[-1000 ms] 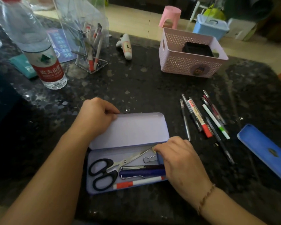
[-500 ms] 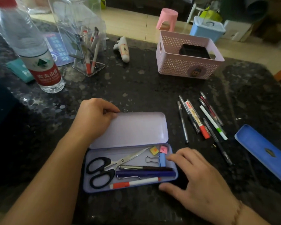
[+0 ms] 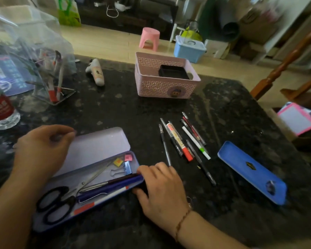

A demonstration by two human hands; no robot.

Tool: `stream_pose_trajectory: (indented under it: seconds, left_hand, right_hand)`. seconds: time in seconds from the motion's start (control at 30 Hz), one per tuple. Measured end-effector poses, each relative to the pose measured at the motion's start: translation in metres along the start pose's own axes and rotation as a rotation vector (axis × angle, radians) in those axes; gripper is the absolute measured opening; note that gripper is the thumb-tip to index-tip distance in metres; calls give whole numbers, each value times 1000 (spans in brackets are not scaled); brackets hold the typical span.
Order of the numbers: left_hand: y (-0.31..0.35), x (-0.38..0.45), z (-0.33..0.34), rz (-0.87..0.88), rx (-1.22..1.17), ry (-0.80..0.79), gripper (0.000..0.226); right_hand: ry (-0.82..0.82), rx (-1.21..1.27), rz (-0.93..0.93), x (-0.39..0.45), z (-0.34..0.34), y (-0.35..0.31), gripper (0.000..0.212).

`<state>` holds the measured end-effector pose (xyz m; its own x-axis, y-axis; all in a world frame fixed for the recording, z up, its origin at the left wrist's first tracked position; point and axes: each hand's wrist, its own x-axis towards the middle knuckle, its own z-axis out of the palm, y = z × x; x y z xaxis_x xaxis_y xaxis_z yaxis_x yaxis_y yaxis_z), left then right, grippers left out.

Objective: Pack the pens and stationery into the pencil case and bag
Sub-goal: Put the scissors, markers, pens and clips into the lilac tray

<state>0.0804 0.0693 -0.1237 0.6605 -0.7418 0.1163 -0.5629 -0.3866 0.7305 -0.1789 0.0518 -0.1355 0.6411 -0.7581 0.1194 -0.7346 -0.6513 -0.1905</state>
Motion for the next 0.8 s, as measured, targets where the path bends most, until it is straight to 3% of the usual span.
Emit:
stream_pose_trajectory:
  seconds: [0.17,0.33,0.47,0.57,0.7,0.8]
  left_hand:
    - [-5,-1,1,-30,72,-96,11]
    - [-10,-2,0,-35,140,-117,12]
    - [-14,-2,-6,-29,215,-132,8]
    - [1,-5,-15,20,220,-226,19]
    - [1,-4,-29,96,275,-452,12]
    - [-3,-2,-38,116,307,-545,22]
  right_hand:
    - [61,37,-22,8,6,-5,22]
    - [54,46,-64,15,-4,8,32]
    - [227,37,275,25,-27,66,19]
    - [80,-16,487,26,-37,94,10]
    - [-29,-69,494,26,-37,87,12]
    - [-11,-104,470,28,-32,88,12]
